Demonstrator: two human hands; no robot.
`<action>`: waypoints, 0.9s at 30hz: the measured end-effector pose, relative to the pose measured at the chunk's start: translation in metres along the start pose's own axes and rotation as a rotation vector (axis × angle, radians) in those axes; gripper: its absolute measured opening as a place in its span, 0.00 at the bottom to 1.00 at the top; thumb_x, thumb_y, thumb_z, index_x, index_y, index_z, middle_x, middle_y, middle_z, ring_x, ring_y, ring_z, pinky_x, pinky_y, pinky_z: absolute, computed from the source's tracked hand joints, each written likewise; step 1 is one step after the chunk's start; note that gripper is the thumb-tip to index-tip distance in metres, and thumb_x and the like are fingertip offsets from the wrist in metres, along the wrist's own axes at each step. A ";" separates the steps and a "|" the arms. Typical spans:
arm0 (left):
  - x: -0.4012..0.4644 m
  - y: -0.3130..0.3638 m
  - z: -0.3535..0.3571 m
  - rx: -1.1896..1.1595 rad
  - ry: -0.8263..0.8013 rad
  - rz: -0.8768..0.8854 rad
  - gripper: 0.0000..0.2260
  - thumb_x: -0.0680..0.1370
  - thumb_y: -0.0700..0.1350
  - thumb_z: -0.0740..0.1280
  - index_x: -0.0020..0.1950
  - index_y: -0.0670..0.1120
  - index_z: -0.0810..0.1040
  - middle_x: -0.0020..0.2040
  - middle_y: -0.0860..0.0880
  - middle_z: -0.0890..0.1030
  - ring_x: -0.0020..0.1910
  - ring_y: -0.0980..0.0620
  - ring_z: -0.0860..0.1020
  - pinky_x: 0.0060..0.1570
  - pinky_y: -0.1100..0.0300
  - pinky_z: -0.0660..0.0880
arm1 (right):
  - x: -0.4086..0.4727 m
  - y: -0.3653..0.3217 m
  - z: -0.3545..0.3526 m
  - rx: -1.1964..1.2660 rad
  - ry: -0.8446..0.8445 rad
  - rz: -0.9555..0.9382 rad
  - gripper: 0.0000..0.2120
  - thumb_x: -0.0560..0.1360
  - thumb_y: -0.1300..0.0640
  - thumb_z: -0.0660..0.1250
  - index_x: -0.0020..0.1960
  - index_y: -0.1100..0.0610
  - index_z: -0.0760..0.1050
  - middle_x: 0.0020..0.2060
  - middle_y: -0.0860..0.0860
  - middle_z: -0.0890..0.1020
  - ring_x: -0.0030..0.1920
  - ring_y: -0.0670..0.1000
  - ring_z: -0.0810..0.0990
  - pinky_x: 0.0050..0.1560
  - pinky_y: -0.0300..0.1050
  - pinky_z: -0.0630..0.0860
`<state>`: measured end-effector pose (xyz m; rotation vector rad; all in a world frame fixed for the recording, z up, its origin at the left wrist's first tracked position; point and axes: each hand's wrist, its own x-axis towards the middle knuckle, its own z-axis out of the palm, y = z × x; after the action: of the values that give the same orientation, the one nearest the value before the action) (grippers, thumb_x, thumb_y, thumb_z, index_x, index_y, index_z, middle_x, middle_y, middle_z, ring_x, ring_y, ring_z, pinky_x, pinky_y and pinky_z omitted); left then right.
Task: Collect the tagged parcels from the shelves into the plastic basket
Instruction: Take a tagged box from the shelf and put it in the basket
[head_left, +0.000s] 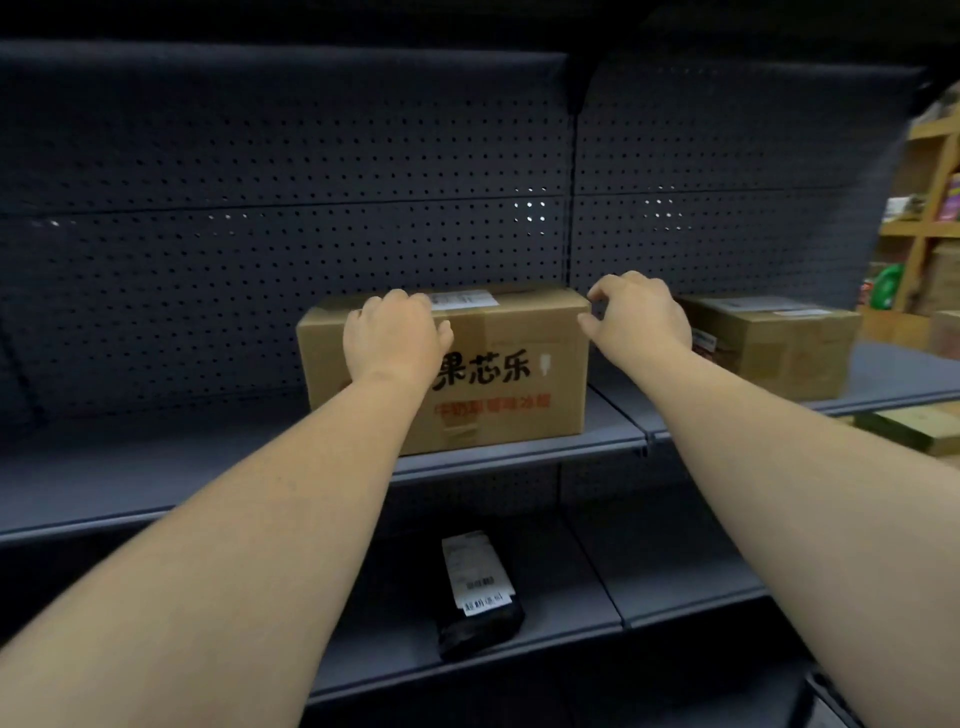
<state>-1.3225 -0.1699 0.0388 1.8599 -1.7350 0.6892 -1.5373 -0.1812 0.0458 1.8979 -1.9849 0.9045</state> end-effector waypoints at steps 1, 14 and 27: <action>-0.006 0.007 0.001 -0.010 -0.013 0.007 0.17 0.80 0.55 0.57 0.58 0.45 0.76 0.52 0.45 0.78 0.52 0.44 0.76 0.48 0.53 0.70 | -0.007 0.005 -0.001 -0.008 -0.003 0.007 0.17 0.78 0.47 0.62 0.64 0.52 0.73 0.61 0.54 0.75 0.62 0.58 0.71 0.54 0.54 0.74; -0.061 0.124 0.014 -0.084 -0.133 0.135 0.16 0.80 0.54 0.57 0.58 0.46 0.77 0.53 0.46 0.78 0.54 0.44 0.76 0.47 0.53 0.67 | -0.065 0.109 -0.014 -0.002 -0.059 0.097 0.18 0.77 0.48 0.63 0.66 0.51 0.72 0.62 0.51 0.75 0.63 0.55 0.71 0.56 0.52 0.72; -0.086 0.312 0.031 -0.159 -0.173 0.133 0.17 0.80 0.55 0.58 0.60 0.45 0.76 0.56 0.46 0.78 0.55 0.45 0.76 0.50 0.53 0.71 | -0.063 0.297 -0.046 -0.121 -0.118 0.155 0.17 0.77 0.47 0.62 0.64 0.51 0.73 0.60 0.51 0.76 0.62 0.55 0.71 0.56 0.50 0.72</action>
<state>-1.6385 -0.1457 -0.0357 1.7513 -1.9756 0.4349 -1.8269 -0.1151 -0.0316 1.7890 -2.2270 0.7051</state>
